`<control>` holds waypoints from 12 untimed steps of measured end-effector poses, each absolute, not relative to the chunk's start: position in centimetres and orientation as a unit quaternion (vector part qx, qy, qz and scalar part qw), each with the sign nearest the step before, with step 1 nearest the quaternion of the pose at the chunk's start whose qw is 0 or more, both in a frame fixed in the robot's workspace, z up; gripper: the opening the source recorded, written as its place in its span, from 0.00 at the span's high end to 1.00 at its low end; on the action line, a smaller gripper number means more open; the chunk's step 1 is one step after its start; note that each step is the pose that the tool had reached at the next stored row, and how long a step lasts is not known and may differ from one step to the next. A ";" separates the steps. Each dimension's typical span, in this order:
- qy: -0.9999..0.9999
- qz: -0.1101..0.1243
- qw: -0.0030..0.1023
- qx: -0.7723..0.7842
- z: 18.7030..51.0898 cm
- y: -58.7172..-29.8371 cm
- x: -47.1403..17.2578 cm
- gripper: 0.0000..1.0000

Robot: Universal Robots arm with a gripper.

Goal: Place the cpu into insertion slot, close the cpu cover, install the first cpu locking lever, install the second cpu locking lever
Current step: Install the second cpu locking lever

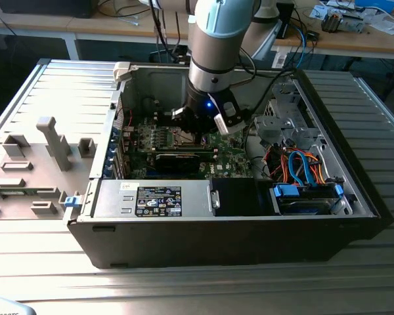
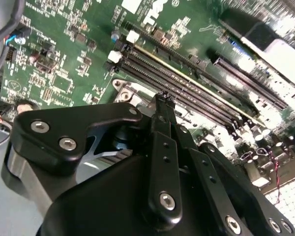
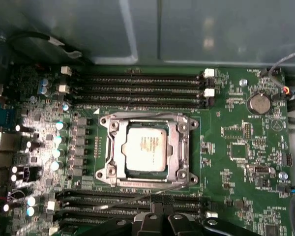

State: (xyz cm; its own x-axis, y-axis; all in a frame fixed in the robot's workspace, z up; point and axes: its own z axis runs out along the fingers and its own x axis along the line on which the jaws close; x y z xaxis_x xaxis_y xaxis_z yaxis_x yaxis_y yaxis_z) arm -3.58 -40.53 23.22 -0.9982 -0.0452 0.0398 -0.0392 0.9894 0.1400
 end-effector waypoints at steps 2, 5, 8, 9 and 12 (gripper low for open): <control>-0.997 -0.076 0.021 0.021 23.0 -40.9 -4.0 0.89; -0.996 -0.084 0.021 0.022 22.6 -41.2 -4.4 0.89; -0.996 -0.087 0.021 0.022 22.3 -41.2 -4.7 0.89; -0.996 -0.088 0.021 0.022 22.2 -41.2 -4.8 0.89; -0.995 -0.091 0.021 0.023 21.8 -41.2 -5.3 0.89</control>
State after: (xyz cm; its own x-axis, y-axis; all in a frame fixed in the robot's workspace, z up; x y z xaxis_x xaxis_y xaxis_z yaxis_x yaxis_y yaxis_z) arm -5.33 -41.17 21.80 -0.9981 -0.0487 0.0379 -0.0410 0.9825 0.1817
